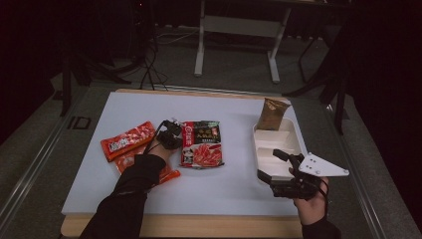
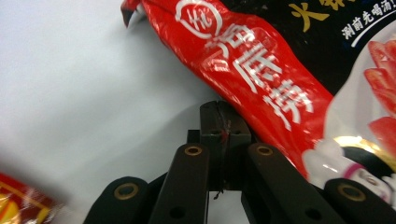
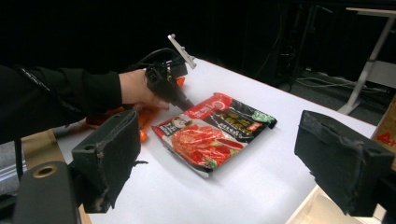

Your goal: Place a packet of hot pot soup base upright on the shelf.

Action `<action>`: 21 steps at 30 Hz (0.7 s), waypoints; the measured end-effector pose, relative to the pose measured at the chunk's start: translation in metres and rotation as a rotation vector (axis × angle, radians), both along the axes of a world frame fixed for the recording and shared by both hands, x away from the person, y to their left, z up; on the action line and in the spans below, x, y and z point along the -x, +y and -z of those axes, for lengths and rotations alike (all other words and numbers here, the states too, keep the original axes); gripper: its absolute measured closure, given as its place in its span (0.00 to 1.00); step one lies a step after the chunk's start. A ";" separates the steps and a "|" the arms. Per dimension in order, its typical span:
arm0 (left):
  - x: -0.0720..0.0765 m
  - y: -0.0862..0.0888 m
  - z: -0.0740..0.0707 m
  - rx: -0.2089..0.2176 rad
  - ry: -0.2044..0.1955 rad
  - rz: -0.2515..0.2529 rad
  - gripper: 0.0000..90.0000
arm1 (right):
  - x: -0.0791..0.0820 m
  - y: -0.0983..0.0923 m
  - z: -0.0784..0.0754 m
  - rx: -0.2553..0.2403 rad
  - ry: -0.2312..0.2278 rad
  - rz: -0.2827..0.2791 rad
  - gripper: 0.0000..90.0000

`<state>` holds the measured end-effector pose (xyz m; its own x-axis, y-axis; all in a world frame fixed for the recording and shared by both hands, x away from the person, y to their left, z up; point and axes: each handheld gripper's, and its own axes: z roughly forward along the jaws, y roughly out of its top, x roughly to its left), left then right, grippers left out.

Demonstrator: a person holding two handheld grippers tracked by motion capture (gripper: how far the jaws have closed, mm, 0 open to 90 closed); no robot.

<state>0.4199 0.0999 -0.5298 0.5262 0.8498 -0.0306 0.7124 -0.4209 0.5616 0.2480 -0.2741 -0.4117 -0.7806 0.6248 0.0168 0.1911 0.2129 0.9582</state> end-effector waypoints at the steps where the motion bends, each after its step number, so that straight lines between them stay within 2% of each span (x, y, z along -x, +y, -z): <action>1: 0.000 -0.001 0.000 0.003 0.003 0.006 1.00 | 0.000 0.000 0.000 0.000 0.000 0.002 0.16; 10: 0.006 -0.017 -0.001 0.010 0.027 0.056 1.00 | -0.001 0.000 0.001 0.003 0.001 0.003 0.16; 21: 0.020 -0.031 -0.002 0.027 0.046 0.119 1.00 | -0.002 0.001 0.002 0.005 0.004 -0.001 0.16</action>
<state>0.3999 0.0691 -0.5281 0.6209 0.7799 -0.0791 0.6836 -0.4893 0.5415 0.2503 -0.2726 -0.4134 -0.7810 0.6243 0.0174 0.1952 0.2175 0.9564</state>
